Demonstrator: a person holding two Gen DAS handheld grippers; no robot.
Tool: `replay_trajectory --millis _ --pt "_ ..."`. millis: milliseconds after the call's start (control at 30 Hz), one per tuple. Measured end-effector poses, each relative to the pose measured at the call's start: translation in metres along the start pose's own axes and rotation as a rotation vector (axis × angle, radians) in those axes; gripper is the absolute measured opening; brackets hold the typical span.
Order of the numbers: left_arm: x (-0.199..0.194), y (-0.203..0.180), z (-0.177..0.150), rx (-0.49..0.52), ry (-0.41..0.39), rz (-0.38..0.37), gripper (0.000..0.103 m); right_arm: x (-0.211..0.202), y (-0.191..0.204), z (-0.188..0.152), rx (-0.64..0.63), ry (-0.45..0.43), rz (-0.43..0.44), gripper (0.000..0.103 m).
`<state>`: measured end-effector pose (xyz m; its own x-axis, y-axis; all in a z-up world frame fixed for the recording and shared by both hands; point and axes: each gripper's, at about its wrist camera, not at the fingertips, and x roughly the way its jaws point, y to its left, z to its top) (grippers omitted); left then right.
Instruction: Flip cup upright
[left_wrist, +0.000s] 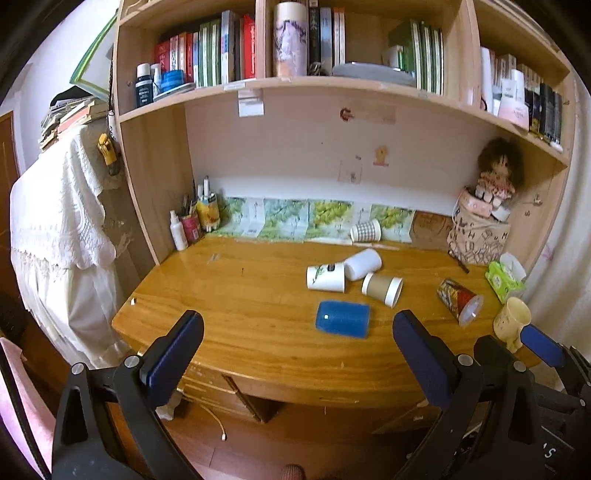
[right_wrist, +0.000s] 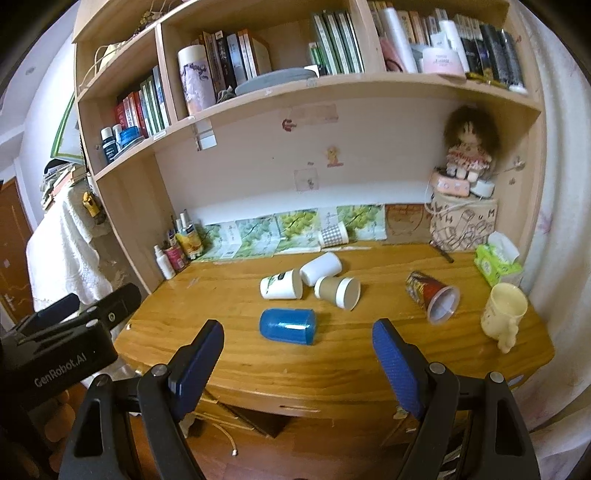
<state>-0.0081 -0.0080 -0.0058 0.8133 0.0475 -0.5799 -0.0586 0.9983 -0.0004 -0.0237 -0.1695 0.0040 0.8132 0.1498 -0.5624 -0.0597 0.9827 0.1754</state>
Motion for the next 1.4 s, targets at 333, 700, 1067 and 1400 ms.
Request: replay_trajectory --millis 333,700,1067,1400 --pt "-0.008 0.0 0.012 0.027 -0.003 -0.022 0.102 0.009 -0.02 0.005 0.086 0.057 0.092 0.083" --pt "0.008 -0.011 0.039 0.121 -0.042 -0.043 0.102 0.025 -0.04 0.031 0.132 0.099 0.128 0.083" --pt "0.056 -0.04 0.078 0.324 -0.067 -0.1 0.102 0.062 -0.076 0.075 0.276 0.138 0.185 0.083" --pt "0.137 -0.075 0.109 0.478 -0.004 -0.158 0.102 0.12 -0.109 0.114 0.407 0.184 0.199 0.083"
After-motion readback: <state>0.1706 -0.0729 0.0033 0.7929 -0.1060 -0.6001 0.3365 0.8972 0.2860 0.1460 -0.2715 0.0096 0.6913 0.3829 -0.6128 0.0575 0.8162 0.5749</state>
